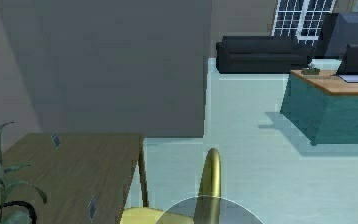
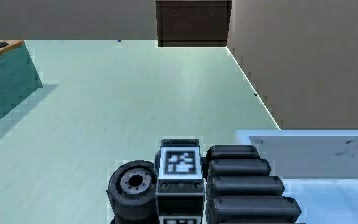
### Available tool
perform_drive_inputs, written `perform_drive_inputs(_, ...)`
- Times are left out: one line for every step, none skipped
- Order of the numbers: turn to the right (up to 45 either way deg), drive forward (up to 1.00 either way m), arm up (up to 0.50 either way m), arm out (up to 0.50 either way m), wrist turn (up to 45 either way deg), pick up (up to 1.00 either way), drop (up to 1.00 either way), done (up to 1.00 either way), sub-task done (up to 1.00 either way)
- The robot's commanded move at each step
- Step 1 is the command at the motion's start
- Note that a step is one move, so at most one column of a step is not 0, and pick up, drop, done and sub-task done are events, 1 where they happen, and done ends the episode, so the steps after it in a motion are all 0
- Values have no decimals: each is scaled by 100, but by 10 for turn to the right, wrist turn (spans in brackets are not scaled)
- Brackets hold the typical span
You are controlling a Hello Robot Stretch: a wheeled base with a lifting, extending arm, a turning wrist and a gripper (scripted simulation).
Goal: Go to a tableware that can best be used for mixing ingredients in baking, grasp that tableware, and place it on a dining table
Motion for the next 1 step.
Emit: perform_drive_inputs(-450,0,0,0,0,0,0,0,0)
